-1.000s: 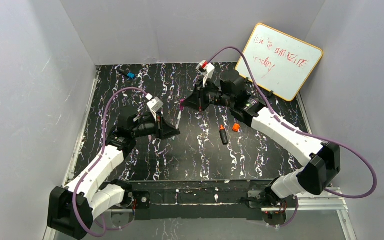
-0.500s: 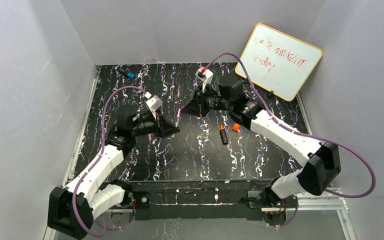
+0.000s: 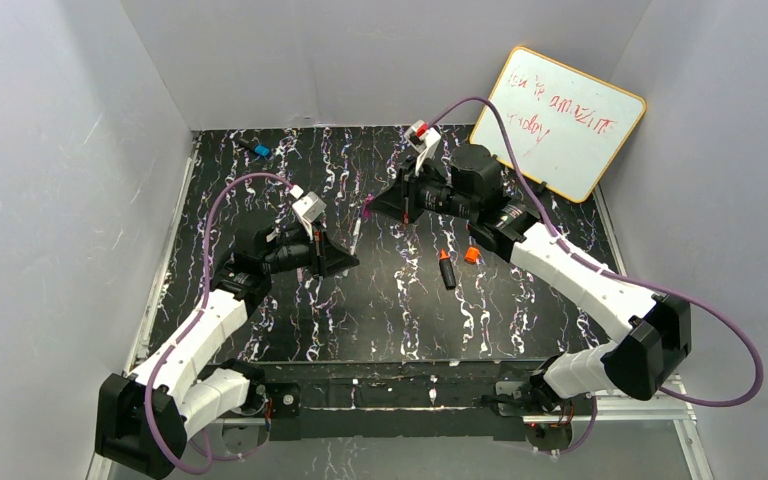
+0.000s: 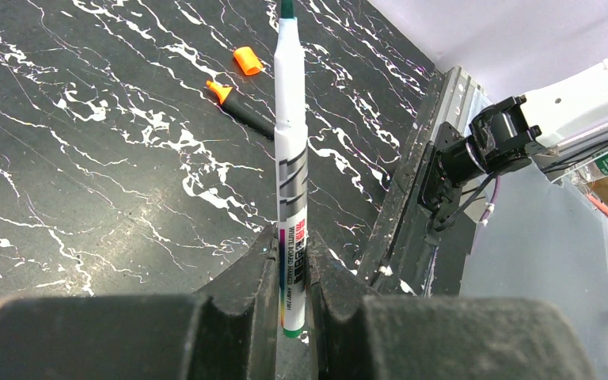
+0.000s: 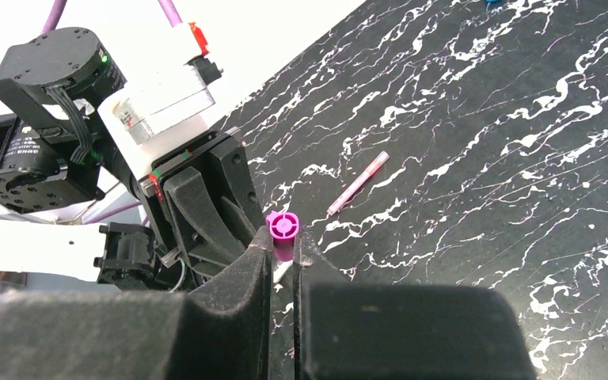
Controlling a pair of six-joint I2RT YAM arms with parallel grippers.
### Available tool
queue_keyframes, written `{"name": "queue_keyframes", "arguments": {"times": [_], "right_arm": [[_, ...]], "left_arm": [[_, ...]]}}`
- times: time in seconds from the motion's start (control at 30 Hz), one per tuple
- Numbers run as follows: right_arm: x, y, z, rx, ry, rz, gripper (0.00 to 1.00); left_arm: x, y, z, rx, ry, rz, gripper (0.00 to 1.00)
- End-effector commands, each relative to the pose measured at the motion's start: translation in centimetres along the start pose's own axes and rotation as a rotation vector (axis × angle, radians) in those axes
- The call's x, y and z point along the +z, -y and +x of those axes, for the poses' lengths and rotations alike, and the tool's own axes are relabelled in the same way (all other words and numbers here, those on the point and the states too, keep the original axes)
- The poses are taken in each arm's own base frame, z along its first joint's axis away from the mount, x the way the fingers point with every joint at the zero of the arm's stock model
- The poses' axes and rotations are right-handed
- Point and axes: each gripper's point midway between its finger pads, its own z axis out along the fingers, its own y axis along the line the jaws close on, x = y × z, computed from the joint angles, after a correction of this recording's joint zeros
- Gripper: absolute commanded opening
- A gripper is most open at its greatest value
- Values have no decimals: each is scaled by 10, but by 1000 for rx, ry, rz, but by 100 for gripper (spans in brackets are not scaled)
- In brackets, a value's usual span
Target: Insert the pens into the pen caps
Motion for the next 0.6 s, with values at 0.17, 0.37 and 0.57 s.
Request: {"name": "queue_keyframes", "arguments": {"times": [0.17, 0.37, 0.57], "right_arm": [[2, -4, -33, -43, 107, -14, 14], [6, -2, -33, -40, 102, -18, 14], [10, 0, -25, -21, 87, -30, 14]], "left_arm": [[-1, 11, -17, 45, 30, 34, 0], [-1, 11, -18, 48, 32, 35, 0], [-2, 11, -18, 50, 32, 34, 0]]}}
